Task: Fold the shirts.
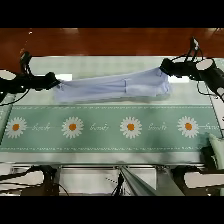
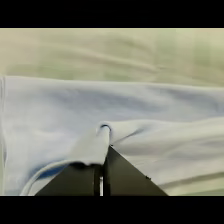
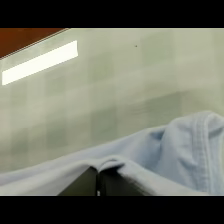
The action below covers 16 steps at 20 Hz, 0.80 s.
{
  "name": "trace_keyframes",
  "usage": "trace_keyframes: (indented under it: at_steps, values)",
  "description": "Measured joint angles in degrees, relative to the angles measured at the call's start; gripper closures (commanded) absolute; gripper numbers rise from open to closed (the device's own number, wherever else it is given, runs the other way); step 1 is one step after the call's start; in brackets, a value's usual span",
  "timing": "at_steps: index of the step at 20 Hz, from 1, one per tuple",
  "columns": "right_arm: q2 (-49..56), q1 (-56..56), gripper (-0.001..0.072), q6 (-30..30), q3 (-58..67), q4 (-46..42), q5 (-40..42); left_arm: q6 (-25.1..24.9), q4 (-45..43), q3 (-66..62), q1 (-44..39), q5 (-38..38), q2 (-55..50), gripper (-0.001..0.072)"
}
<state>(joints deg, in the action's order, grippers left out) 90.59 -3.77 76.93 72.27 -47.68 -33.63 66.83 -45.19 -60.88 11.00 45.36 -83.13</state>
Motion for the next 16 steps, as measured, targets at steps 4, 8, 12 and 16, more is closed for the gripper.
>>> trace_keyframes:
  at_steps: [4,8,12,16]
  values:
    - [2.8,0.0,0.0282,0.5,0.6,0.6,1.6,0.0,0.5,-0.1,-0.3,-1.0,-4.6,0.0278]
    - [0.1,-2.7,0.0276,-3.0,0.7,-2.3,1.3,0.0,0.7,-1.9,1.9,3.0,-5.8,0.0242]
    - [-4.3,-8.6,0.0103,0.0,0.7,-13.5,-2.1,0.7,0.6,-5.8,5.9,11.9,-6.0,0.0242]
    - [-2.3,-15.1,0.0100,3.7,0.7,-13.4,-11.7,1.5,0.6,-7.6,7.5,19.2,-6.1,0.0243]
